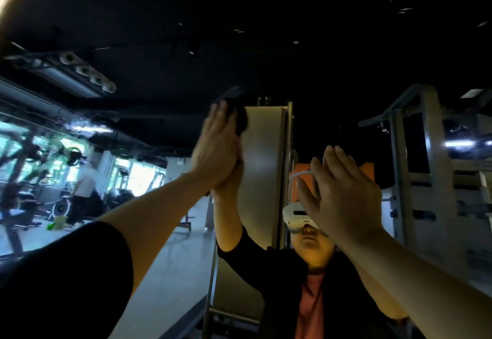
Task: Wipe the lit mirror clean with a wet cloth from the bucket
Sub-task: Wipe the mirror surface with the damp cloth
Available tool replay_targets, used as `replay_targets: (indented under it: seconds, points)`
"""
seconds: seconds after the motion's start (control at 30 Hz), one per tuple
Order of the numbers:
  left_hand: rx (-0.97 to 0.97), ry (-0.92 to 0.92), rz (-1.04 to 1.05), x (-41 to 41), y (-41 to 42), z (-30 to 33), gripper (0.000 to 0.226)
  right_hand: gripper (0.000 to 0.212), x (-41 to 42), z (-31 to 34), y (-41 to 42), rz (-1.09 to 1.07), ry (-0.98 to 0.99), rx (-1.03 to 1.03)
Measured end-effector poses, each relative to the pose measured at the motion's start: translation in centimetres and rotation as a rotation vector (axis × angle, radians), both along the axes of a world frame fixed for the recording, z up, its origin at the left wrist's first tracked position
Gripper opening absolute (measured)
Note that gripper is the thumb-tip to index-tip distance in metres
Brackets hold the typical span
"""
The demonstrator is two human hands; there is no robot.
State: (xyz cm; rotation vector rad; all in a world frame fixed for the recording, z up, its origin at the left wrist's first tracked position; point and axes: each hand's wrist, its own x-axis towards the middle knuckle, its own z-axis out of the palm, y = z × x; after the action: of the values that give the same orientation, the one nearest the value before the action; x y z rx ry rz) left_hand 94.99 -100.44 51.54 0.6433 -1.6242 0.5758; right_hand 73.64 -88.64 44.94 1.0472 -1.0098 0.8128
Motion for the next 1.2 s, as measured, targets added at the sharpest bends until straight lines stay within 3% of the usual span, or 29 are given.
replay_targets:
  seconds: [0.1,0.23,0.43,0.53,0.63,0.7,0.77,0.87,0.9,0.93,1.1,1.13,1.2]
  points:
    - [0.127,0.16,-0.008,1.1,0.2,3.1,0.056,0.059,-0.1,0.0,0.3,-0.005,0.011,0.017]
    - [0.197,0.185,-0.034,-0.4,1.3,4.6,0.057,0.063,-0.3,-0.1,0.3,-0.025,-0.005,0.075]
    - [-0.176,-0.369,-0.015,-8.4,5.4,-2.0,0.063,0.062,-1.1,-0.9,2.6,0.053,0.003,0.196]
    - [-0.01,-0.178,-0.156,-5.2,5.0,-1.8,0.063,0.055,-5.1,-2.3,6.3,0.012,-0.047,0.16]
    - [0.168,0.094,-0.07,-5.1,5.2,-2.0,0.063,0.058,-9.6,-3.7,9.6,-0.107,-0.163,0.182]
    - [0.13,0.115,-0.072,-8.6,7.1,-2.8,0.063,0.06,-10.8,-4.8,10.3,-0.13,-0.16,0.225]
    - [-0.036,-0.03,-0.088,-13.4,9.4,-4.6,0.069,0.058,-11.1,-6.1,10.2,-0.112,-0.122,0.265]
    - [-0.226,-0.46,-0.042,-18.1,11.0,-7.8,0.079,0.055,-12.1,-7.4,11.2,-0.072,-0.097,0.317]
    - [-0.249,-0.528,-0.03,-18.0,10.9,-7.8,0.079,0.054,-12.9,-7.7,11.8,-0.073,-0.083,0.311]
    - [-0.246,-0.509,-0.029,-17.5,10.8,-7.4,0.078,0.053,-13.8,-7.8,12.4,-0.082,-0.07,0.295]
    - [0.07,0.072,-0.137,-17.8,12.1,-4.7,0.057,0.054,-16.0,-8.0,13.5,-0.069,-0.08,0.302]
    - [0.072,0.068,-0.147,-19.3,12.8,-5.6,0.06,0.055,-15.9,-8.0,13.5,-0.044,-0.091,0.308]
    - [-0.091,-0.137,-0.105,-22.4,13.9,-9.3,0.074,0.056,-16.1,-8.1,13.6,-0.011,-0.096,0.346]
